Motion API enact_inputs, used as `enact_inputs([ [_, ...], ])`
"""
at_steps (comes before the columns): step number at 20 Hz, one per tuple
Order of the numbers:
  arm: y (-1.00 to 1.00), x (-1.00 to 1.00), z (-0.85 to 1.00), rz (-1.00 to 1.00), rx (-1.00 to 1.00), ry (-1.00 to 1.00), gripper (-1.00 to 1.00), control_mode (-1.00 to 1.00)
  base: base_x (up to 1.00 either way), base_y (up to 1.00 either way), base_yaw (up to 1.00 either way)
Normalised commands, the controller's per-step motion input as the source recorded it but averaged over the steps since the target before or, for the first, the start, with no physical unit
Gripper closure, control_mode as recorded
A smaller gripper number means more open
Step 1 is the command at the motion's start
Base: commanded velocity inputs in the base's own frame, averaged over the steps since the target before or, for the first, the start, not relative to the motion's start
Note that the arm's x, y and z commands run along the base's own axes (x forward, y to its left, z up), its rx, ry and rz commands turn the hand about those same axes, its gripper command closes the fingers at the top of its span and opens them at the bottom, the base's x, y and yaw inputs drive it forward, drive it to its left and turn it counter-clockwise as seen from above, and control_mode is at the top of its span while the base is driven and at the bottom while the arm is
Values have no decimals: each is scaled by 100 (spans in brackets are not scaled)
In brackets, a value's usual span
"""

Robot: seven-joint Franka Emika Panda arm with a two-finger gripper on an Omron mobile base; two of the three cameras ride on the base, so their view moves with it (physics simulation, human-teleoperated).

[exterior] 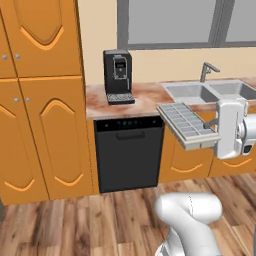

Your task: The ice cube tray has been filled with water. Take the tray and place it in the freezer to make ice. Close the freezer door after placing the tray.

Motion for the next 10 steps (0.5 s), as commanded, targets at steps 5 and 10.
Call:
enact_inputs([
  [5,0,0,0,0,0,0,100,100,-74,0,22],
  [10,0,0,0,0,0,0,100,100,-62,0,19],
])
